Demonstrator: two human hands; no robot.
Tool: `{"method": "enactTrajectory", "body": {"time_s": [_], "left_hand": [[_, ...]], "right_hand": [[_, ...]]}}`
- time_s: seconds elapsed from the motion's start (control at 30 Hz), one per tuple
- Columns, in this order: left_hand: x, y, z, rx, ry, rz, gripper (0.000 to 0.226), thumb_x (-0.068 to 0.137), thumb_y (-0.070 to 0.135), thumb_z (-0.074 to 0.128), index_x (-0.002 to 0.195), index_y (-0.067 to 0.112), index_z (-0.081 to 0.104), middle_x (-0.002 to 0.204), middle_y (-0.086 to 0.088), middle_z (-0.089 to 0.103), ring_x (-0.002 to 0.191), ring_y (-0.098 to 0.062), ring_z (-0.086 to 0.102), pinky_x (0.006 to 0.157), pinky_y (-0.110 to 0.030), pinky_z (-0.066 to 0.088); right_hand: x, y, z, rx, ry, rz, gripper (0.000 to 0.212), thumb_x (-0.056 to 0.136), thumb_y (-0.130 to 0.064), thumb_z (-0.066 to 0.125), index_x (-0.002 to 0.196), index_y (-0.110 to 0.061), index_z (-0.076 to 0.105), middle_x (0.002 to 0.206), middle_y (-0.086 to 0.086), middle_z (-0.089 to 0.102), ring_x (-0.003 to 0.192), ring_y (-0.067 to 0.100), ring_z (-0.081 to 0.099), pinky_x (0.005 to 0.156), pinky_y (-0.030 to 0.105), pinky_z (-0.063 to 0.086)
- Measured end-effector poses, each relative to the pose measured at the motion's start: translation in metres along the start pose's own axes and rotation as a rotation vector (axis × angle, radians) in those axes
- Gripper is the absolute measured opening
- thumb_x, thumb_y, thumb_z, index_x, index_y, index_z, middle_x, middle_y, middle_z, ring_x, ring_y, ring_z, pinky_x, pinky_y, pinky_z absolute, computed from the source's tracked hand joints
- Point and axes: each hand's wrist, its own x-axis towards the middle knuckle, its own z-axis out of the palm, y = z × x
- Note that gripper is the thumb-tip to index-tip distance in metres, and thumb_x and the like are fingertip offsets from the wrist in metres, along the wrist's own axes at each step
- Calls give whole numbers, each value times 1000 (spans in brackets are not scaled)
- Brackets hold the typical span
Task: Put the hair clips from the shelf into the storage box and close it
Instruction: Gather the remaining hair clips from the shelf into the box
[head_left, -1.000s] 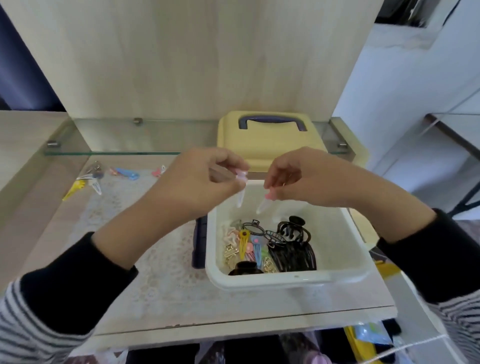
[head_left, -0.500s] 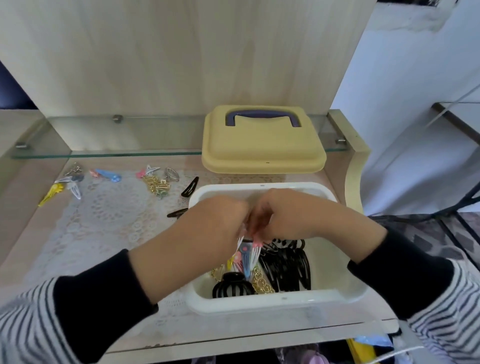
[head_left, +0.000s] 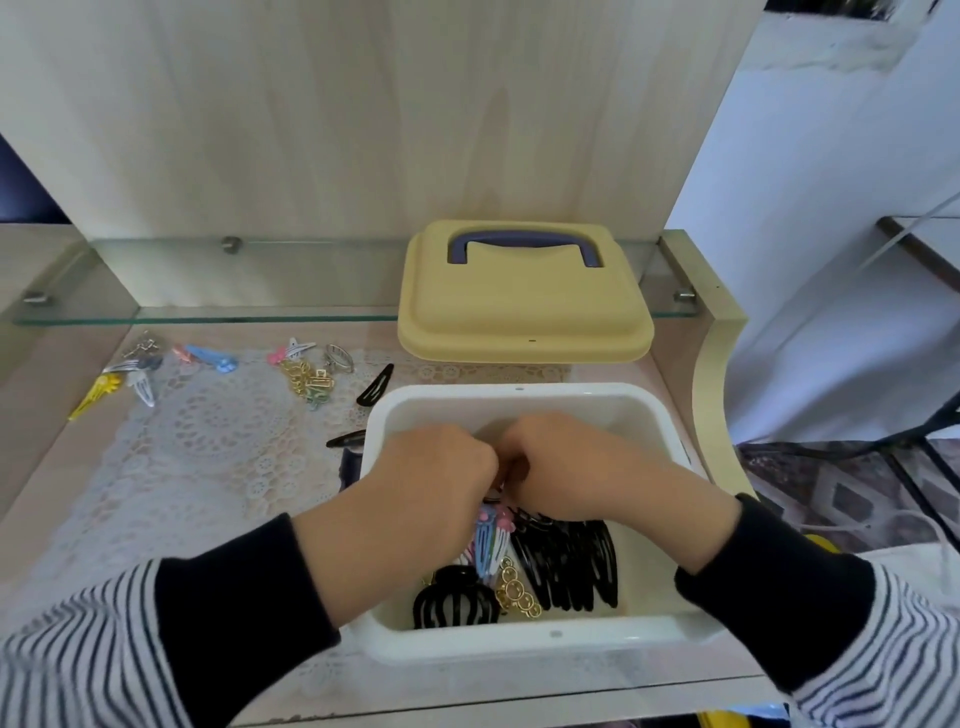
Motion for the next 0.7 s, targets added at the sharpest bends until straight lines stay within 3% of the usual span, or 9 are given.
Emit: {"method": "enactTrajectory", "body": {"time_s": [0.07, 0.13, 0.2, 0.33, 0.43, 0.53, 0.6, 0.7], "left_hand": [[-3, 0, -4, 17, 22, 3, 25, 90, 11, 52, 112, 16, 61, 106, -4, 63, 96, -23, 62, 75, -32, 50], [-8, 0, -9, 33, 51, 6, 25, 93, 16, 50, 116, 17, 59, 107, -1, 61, 99, -22, 61, 69, -29, 42], [-13, -2, -15, 9, 118, 23, 26, 96, 25, 47, 120, 21, 55, 107, 2, 59, 101, -20, 59, 71, -29, 40], [-31, -13, -23, -74, 333, 66, 30, 97, 36, 39, 125, 30, 50, 109, 8, 60, 103, -17, 59, 77, -30, 47], [-44, -24, -27, -214, 563, 104, 28, 92, 34, 42, 112, 32, 62, 94, 9, 65, 86, -15, 64, 68, -35, 52], [-54, -41, -28, -306, 754, 83, 23, 85, 30, 48, 93, 29, 69, 82, 13, 66, 66, -6, 57, 56, -27, 46], [-60, -53, -27, -344, 844, 25, 19, 85, 28, 50, 93, 28, 68, 83, 17, 63, 68, -3, 54, 57, -22, 40], [-70, -72, -23, -408, 992, -106, 16, 86, 26, 52, 93, 28, 66, 89, 15, 63, 79, -6, 58, 64, -28, 46]], "right_hand": [[-6, 2, -6, 60, 37, 13, 14, 90, -11, 53, 93, -18, 65, 102, 1, 65, 90, 19, 58, 61, 20, 41], [-13, 2, -11, 121, 75, 15, 16, 90, -12, 54, 97, -21, 65, 105, -4, 65, 95, 15, 59, 73, 22, 47], [-18, 1, -16, 157, 103, 14, 17, 90, -14, 55, 102, -20, 67, 105, -6, 65, 97, 14, 60, 80, 23, 48], [-28, -5, -24, 155, 167, -5, 18, 91, -25, 55, 103, -25, 68, 101, -8, 65, 95, 11, 60, 78, 20, 46], [-36, -13, -30, 187, 246, 4, 16, 92, -30, 55, 100, -26, 68, 97, -12, 65, 91, 7, 60, 79, 22, 46], [-41, -29, -34, 259, 359, -19, 15, 91, -30, 55, 95, -24, 68, 91, -14, 65, 87, 5, 60, 71, 19, 47], [-40, -42, -35, 272, 461, -33, 14, 91, -28, 55, 93, -24, 68, 87, -15, 64, 86, 5, 59, 67, 13, 42], [-31, -67, -30, 324, 635, -74, 10, 89, -24, 55, 91, -25, 65, 84, -14, 63, 80, 1, 58, 63, 6, 39]]}}
